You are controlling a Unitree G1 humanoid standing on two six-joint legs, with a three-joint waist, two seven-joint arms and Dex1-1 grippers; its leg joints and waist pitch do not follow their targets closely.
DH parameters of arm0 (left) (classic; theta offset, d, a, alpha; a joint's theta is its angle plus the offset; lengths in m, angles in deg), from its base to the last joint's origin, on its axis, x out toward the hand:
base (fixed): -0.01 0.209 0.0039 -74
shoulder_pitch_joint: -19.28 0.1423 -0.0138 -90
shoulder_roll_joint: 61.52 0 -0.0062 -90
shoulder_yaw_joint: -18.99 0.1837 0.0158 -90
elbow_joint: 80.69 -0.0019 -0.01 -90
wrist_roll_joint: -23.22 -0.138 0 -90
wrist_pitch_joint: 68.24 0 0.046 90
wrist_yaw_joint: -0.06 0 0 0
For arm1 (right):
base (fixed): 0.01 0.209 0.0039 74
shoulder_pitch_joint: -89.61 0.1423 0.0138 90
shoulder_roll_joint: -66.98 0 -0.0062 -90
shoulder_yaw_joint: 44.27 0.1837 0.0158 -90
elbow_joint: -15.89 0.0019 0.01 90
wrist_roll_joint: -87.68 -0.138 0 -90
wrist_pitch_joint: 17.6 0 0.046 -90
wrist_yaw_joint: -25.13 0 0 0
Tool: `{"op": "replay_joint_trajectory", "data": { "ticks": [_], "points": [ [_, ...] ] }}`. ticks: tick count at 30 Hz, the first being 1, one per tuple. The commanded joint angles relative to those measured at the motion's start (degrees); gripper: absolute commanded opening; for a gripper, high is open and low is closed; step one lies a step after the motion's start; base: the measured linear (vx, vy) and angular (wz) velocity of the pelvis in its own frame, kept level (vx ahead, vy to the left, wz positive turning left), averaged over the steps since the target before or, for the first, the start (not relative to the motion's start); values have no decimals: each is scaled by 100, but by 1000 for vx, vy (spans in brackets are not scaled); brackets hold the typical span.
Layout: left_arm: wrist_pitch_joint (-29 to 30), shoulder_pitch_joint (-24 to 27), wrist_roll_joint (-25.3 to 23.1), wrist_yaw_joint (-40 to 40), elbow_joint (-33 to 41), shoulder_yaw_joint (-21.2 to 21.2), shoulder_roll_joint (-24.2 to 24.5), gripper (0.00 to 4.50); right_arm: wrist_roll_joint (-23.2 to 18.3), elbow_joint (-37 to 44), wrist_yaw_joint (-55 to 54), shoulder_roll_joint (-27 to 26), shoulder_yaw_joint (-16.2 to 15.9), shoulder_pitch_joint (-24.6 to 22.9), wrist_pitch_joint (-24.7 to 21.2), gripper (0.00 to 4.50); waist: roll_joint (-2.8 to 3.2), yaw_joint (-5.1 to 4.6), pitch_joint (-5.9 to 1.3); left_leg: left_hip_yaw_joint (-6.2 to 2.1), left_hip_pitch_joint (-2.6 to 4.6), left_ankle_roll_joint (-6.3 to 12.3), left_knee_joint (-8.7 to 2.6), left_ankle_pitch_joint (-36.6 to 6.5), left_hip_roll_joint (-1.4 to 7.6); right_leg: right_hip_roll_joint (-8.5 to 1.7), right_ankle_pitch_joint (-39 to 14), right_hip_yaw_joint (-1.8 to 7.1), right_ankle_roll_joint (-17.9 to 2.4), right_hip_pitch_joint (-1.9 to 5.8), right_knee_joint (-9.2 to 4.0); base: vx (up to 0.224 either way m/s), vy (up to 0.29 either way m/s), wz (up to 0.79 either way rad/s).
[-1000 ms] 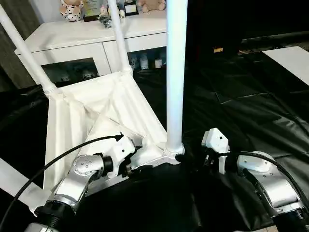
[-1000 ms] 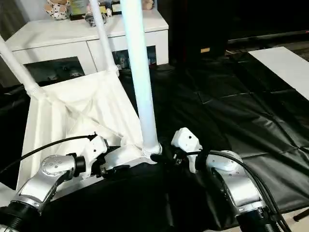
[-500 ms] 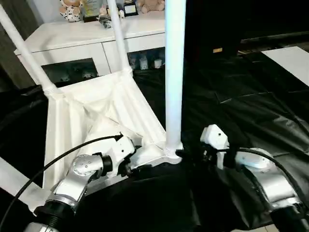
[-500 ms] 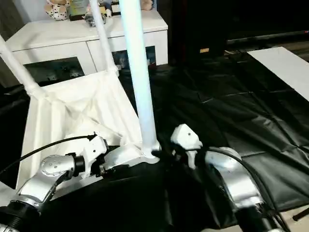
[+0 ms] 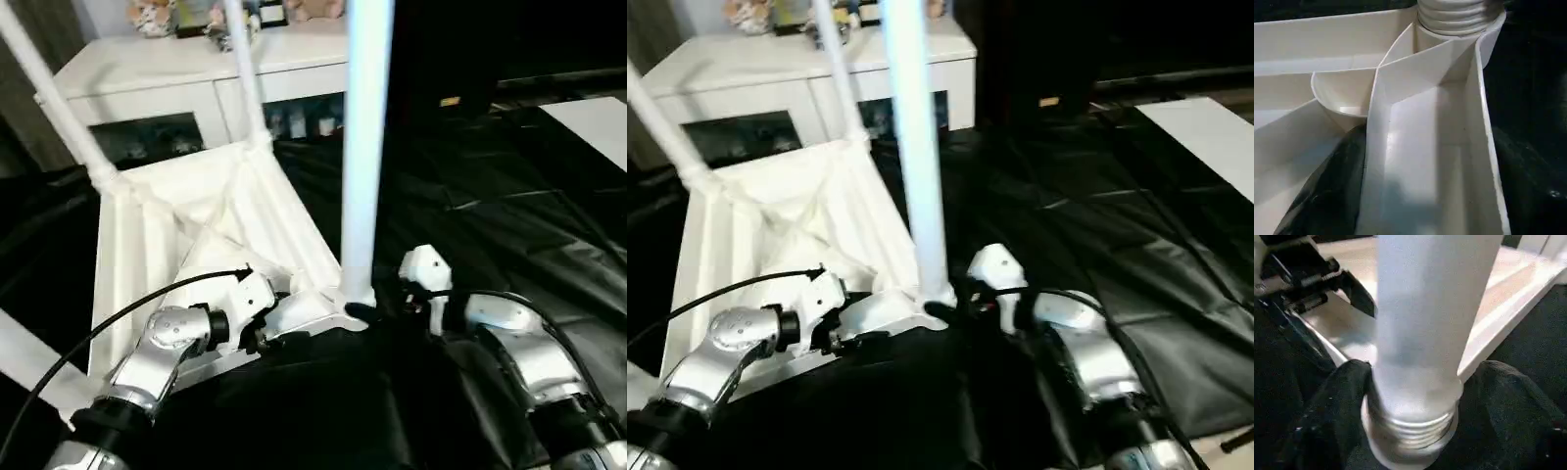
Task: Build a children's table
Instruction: Rotate leg to tighten
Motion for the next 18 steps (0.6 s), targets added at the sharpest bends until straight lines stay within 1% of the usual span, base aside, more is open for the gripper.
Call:
{"op": "replay_joint_trajectory", "data": {
  "ticks": [1,2,4,5,8,10,11,13,14,15,18],
  "points": [
    [-286,31,-125,-154,-38,150,91,324,155,-191,72,8,-93,162,130,377,-190,23,-279,-71,22,496,-387,-1255,271,-274,-1628,196,-1147,207,-446,0,0,0],
    [-285,20,-124,-173,-37,149,103,323,178,-233,107,14,-112,191,168,377,-176,20,-280,-71,10,503,-387,-1266,267,-275,-1571,191,-1170,220,-438,0,0,0],
    [-289,-13,-116,-223,-54,152,128,322,244,-356,151,35,-162,264,276,377,-172,18,-289,-77,10,499,-386,-1238,271,-276,-1481,184,-1201,223,-422,0,0,0],
    [-313,-43,-123,-254,-79,158,152,322,274,-453,211,51,-191,319,344,377,-177,17,-293,-77,4,505,-382,-1216,269,-270,-1391,180,-1233,231,-410,0,0,0],
    [-339,-72,-123,-314,-111,163,184,322,254,-549,315,63,-195,376,383,377,-182,31,-297,-67,21,531,-372,-1218,274,-273,-1270,187,-1312,232,-401,0,0,0],
    [-358,-83,-134,-333,-121,167,204,322,242,-574,384,77,-206,398,393,377,-186,25,-296,-69,7,538,-372,-1191,273,-269,-1201,181,-1329,248,-392,0,0,0],
    [-378,-101,-155,-403,-145,188,246,322,234,-634,466,107,-207,447,426,361,-196,30,-296,-68,8,547,-370,-1176,273,-272,-1186,180,-1339,250,-390,0,0,0],
    [-394,-111,-152,-465,-165,190,281,322,230,-727,538,129,-192,513,475,345,-187,32,-297,-70,10,535,-369,-1196,277,-274,-1191,176,-1370,251,-382,0,0,0],
    [-396,-112,-153,-471,-169,190,285,322,225,-751,561,132,-191,529,486,332,-193,31,-290,-67,10,523,-370,-1221,280,-273,-1191,177,-1386,252,-384,0,0,0],
    [-400,-114,-154,-480,-174,190,291,322,224,-795,587,134,-196,552,516,332,-191,31,-290,-70,10,515,-373,-1222,283,-273,-1186,178,-1389,255,-379,0,0,0],
    [-403,-114,-151,-504,-175,202,312,321,226,-885,670,131,-208,594,574,301,-204,31,-284,-70,13,494,-373,-1257,283,-277,-1219,181,-1397,252,-381,0,0,0]
  ]
}}
